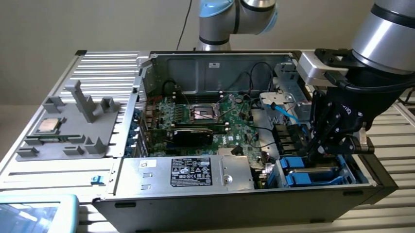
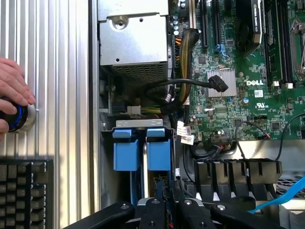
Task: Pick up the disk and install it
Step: 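Insert the first disk wire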
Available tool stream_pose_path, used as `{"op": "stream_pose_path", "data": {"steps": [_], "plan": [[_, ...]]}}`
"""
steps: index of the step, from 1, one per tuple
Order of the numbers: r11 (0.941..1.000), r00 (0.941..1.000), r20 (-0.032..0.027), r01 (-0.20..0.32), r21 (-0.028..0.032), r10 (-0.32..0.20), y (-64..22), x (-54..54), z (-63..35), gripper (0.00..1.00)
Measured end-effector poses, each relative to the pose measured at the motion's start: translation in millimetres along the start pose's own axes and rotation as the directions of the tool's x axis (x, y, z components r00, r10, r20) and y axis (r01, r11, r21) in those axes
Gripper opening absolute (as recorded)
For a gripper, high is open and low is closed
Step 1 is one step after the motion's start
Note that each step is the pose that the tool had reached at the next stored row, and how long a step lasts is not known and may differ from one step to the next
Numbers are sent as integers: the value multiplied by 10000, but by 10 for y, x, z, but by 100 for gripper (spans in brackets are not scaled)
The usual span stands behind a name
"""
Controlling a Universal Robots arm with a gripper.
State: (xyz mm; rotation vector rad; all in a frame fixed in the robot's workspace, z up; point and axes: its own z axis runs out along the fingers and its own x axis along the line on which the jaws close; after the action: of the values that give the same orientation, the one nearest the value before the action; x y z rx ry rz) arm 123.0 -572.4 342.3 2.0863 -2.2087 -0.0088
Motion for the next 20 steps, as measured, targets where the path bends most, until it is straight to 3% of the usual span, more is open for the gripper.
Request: {"op": "stream_pose_path", "data": {"steps": [20], "plan": [[10000, 10000, 1, -5, 53, 5, 2, 7, 20, 16]]}}
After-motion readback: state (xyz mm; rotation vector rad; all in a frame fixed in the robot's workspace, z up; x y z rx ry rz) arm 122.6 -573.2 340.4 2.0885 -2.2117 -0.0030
